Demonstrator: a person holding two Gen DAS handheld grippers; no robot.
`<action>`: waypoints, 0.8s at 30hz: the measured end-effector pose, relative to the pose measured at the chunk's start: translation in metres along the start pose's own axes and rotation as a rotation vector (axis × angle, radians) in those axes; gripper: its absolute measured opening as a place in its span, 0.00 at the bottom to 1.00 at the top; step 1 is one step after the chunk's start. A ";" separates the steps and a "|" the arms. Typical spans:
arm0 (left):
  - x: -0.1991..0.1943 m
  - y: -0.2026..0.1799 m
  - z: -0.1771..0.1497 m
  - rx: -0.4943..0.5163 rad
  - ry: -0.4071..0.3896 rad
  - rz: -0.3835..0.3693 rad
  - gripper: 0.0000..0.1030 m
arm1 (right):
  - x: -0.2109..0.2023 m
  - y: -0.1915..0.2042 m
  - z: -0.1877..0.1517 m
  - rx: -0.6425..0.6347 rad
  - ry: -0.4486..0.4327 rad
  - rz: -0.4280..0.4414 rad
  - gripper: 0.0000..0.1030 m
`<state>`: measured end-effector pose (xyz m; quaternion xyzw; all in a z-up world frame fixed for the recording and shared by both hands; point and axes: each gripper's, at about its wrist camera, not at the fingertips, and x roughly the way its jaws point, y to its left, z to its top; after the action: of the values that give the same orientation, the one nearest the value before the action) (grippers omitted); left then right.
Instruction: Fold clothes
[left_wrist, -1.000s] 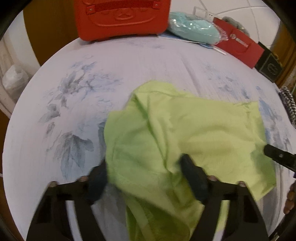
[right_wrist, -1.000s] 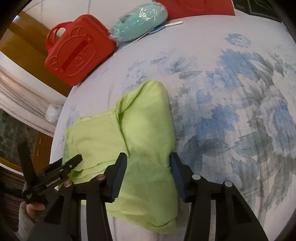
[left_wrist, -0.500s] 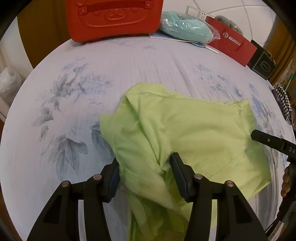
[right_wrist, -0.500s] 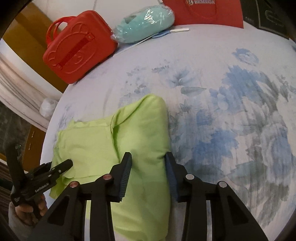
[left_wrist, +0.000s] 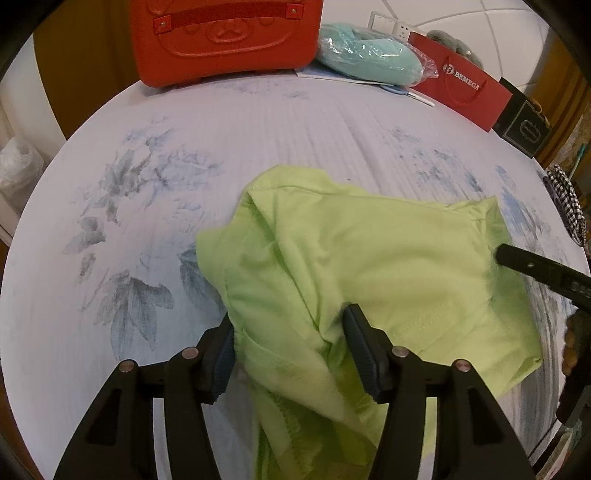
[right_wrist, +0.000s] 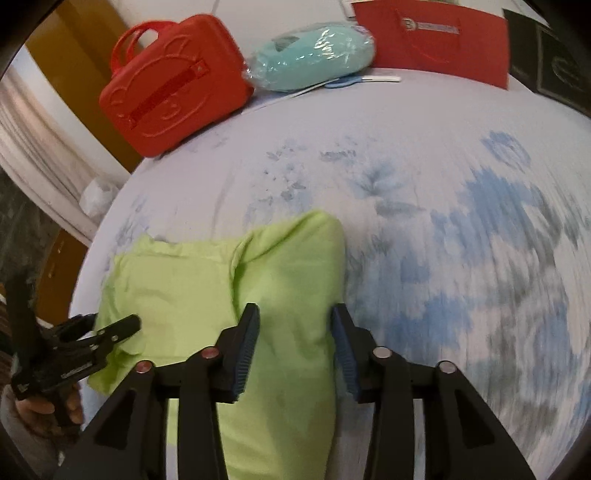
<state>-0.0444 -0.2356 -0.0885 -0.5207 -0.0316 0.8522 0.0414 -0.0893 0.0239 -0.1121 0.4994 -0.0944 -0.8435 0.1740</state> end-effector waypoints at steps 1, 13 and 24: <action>0.000 0.000 0.000 0.000 0.000 -0.001 0.54 | 0.003 -0.001 0.001 -0.001 0.004 -0.001 0.51; 0.000 -0.001 0.000 -0.010 0.001 -0.001 0.39 | -0.007 0.016 -0.023 -0.008 0.086 0.047 0.34; 0.000 -0.006 0.000 -0.008 0.005 -0.026 0.25 | -0.004 0.028 -0.022 -0.027 0.094 -0.060 0.22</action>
<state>-0.0440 -0.2301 -0.0878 -0.5225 -0.0416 0.8501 0.0503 -0.0623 -0.0001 -0.1102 0.5388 -0.0596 -0.8250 0.1597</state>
